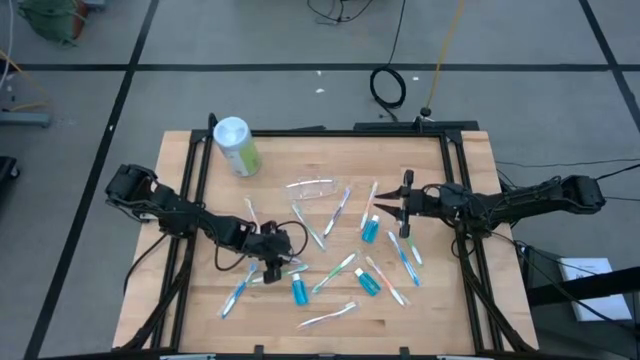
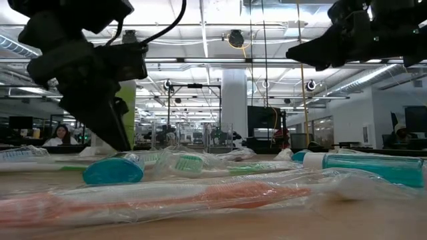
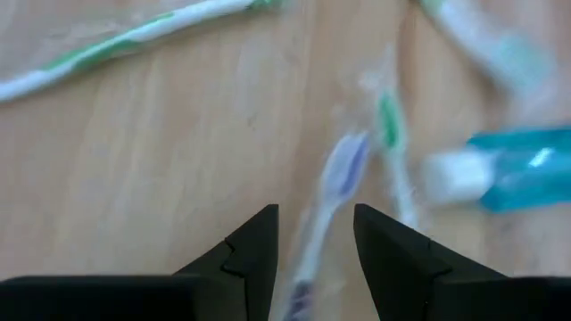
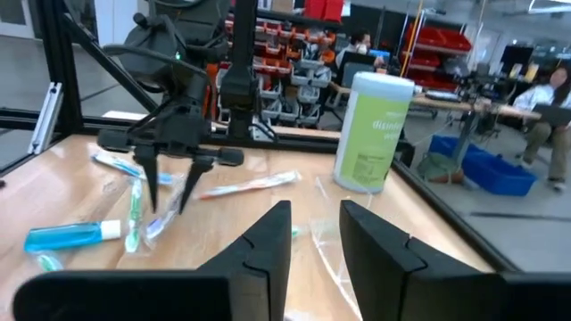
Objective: Pick & Place toothbrushing station
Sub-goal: Put the purple toothbrush into the transparent organizer
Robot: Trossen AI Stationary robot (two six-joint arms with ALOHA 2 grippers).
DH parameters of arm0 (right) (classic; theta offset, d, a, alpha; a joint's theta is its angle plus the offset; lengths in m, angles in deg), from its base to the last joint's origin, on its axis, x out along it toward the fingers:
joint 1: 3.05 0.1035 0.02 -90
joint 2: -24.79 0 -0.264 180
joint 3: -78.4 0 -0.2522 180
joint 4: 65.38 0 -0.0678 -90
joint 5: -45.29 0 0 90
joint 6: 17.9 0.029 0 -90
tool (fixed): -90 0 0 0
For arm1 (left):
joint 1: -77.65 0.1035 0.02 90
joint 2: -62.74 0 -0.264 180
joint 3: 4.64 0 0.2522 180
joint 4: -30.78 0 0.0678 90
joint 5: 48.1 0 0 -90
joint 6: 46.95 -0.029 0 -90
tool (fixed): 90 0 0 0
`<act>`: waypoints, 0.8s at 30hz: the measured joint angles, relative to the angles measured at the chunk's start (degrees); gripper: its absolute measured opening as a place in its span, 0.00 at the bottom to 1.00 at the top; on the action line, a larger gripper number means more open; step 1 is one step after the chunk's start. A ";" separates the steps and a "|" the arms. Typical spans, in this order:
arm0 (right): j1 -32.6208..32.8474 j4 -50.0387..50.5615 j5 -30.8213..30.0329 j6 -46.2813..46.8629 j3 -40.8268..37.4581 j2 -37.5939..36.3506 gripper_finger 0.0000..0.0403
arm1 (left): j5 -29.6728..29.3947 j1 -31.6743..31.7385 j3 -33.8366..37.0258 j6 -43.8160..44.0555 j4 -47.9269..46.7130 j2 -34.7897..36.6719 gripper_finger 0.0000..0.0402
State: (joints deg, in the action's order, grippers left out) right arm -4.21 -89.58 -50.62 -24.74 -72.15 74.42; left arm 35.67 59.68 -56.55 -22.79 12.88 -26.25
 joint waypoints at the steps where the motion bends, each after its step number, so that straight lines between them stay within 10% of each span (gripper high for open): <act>1: 0.00 0.19 0.00 0.44 0.00 -0.02 0.22 | -0.07 0.00 0.00 -1.13 -1.24 0.00 0.38; 10: 0.02 1.21 0.00 3.03 0.00 0.00 0.22 | 1.15 -0.02 0.00 0.87 -3.80 0.02 0.38; 24: 0.02 1.32 0.00 2.04 0.00 0.00 0.22 | 0.42 -1.65 0.87 -19.80 -7.94 0.20 0.35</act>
State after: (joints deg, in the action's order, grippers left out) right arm -4.19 -88.26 -50.62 -22.71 -72.15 74.42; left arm 36.09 58.02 -55.68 -42.59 4.94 -26.05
